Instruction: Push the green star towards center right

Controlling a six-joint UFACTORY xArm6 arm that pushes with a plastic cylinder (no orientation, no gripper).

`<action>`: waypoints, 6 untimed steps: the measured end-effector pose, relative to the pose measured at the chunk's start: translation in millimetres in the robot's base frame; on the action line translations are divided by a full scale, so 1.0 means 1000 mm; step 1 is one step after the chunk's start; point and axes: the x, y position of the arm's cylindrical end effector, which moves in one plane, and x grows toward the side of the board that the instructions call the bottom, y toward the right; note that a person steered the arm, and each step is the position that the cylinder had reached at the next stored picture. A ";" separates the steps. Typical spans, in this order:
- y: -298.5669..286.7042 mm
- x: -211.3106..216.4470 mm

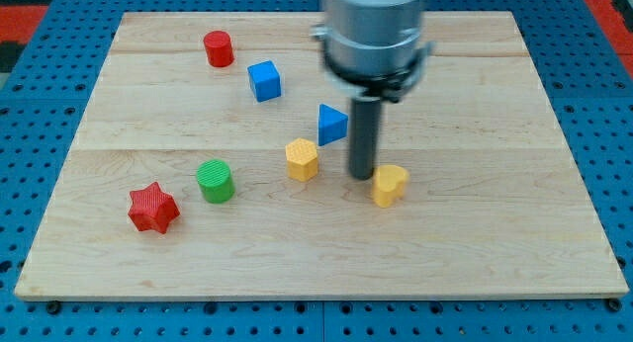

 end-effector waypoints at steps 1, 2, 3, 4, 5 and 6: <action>0.031 -0.042; 0.016 -0.090; 0.065 -0.128; 0.098 -0.160; 0.091 -0.211; 0.048 -0.238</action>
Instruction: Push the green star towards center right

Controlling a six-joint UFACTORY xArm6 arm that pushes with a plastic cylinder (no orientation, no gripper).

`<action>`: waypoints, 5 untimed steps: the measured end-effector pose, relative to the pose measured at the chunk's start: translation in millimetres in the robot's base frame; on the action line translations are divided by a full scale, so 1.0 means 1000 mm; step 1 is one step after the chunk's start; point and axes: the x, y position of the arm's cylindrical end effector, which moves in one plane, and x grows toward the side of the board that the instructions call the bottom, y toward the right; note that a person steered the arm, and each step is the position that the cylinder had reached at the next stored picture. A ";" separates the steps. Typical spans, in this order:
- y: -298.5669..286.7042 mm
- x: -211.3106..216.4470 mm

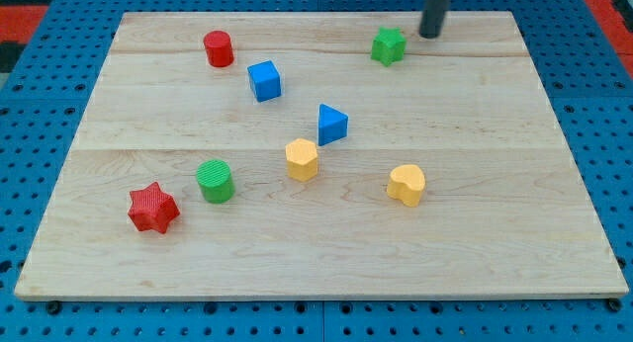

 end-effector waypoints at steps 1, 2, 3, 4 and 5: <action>-0.071 0.011; -0.056 0.056; -0.034 0.090; -0.012 0.105; -0.054 0.119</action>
